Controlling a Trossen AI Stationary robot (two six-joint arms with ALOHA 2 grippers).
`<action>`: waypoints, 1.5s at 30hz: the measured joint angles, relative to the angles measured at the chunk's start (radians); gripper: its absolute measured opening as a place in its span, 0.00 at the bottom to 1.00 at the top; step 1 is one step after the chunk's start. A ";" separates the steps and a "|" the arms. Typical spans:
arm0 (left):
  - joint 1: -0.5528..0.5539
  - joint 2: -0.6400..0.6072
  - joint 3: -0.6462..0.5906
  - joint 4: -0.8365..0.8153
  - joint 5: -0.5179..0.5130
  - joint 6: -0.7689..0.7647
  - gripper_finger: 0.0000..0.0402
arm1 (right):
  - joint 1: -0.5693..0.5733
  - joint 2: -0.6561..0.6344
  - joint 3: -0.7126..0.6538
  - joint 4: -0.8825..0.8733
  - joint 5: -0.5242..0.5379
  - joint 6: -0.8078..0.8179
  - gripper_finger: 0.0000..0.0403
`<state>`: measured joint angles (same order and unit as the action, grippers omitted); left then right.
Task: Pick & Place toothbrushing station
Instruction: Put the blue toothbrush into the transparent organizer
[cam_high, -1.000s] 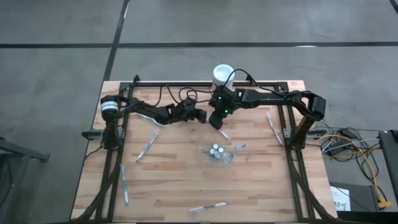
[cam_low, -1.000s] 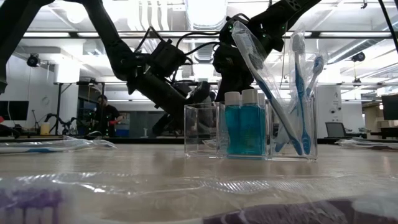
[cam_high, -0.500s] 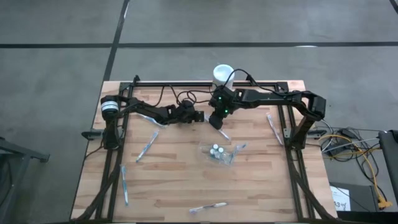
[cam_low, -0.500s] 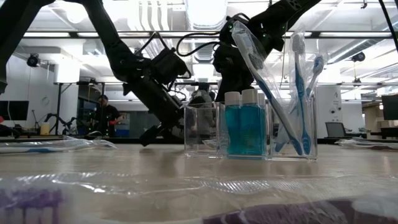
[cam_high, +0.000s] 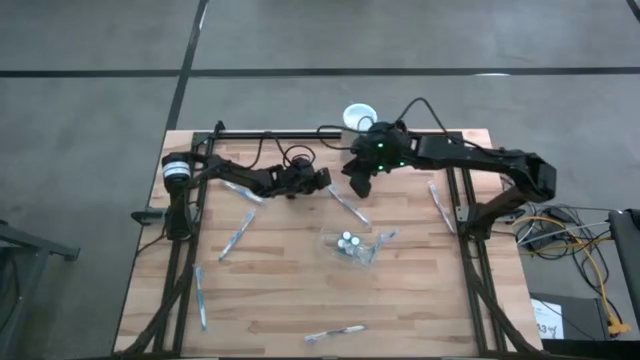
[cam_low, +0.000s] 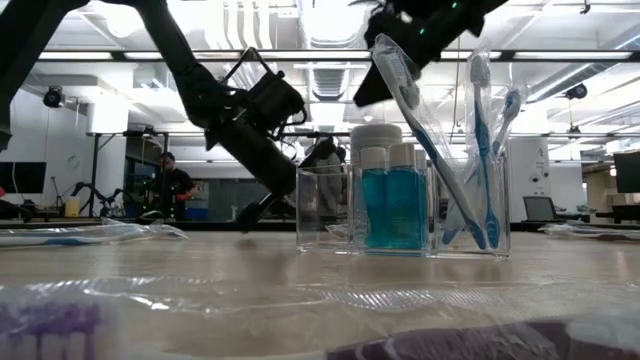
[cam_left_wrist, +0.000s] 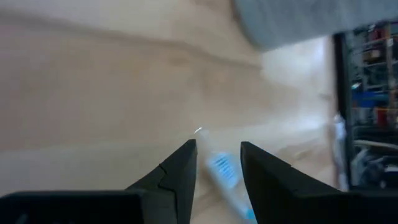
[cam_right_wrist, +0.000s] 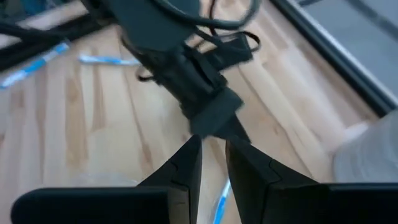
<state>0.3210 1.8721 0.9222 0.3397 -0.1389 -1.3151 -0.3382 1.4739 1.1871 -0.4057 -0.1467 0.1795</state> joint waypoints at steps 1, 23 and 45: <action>0.006 0.000 0.010 0.000 0.001 0.001 0.32 | 0.000 -0.018 -0.003 0.000 0.000 0.000 0.17; 0.036 0.082 0.097 -0.052 0.148 -0.003 0.32 | 0.000 -0.064 -0.015 0.002 0.003 -0.007 0.17; -0.014 0.192 0.301 -0.117 0.276 0.079 0.32 | 0.000 -0.066 -0.017 -0.006 0.001 -0.032 0.17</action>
<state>0.3073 2.0640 1.2232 0.2230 0.1374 -1.2364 -0.3386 1.4078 1.1702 -0.4115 -0.1459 0.1477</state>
